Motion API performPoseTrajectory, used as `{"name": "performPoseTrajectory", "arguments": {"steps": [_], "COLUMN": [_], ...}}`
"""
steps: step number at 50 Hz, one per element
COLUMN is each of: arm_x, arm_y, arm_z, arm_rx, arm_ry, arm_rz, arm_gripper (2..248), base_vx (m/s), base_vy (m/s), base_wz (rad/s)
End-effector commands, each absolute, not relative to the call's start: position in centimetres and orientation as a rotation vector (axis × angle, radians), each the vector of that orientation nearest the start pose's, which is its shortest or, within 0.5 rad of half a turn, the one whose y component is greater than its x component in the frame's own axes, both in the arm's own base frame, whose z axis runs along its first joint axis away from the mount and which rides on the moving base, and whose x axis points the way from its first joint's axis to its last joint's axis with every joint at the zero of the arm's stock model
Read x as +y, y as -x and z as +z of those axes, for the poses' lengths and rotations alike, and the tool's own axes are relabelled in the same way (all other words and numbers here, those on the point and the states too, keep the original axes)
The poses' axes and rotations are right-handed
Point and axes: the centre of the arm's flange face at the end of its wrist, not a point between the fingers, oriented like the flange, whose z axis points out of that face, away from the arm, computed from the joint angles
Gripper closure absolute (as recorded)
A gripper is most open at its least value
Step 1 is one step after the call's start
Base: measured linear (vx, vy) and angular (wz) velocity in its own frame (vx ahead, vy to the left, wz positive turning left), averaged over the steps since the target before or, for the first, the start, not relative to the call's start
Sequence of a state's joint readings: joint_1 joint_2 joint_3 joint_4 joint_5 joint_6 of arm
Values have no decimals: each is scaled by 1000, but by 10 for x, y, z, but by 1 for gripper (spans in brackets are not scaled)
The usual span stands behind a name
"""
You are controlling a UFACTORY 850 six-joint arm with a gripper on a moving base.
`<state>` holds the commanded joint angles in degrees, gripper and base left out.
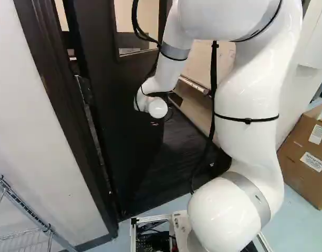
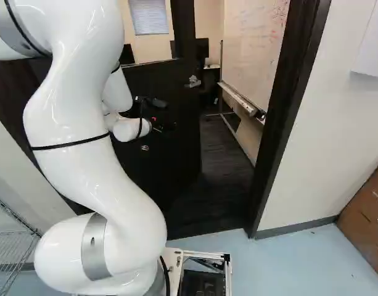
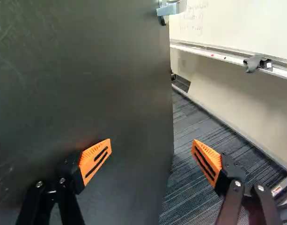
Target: Open the door and move inside
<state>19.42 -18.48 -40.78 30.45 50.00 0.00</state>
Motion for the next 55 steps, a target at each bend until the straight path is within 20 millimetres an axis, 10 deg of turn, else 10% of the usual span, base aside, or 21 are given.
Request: {"name": "performPoseTrajectory", "arguments": {"steps": [55], "arm_x": [182], "arm_y": [-503], "arm_z": [365], "arm_rx": [94], "arm_ry": [2432], "arm_rz": [-1754], "arm_gripper": [3], "base_vx": [0], "base_vy": [0], "base_wz": [0]}}
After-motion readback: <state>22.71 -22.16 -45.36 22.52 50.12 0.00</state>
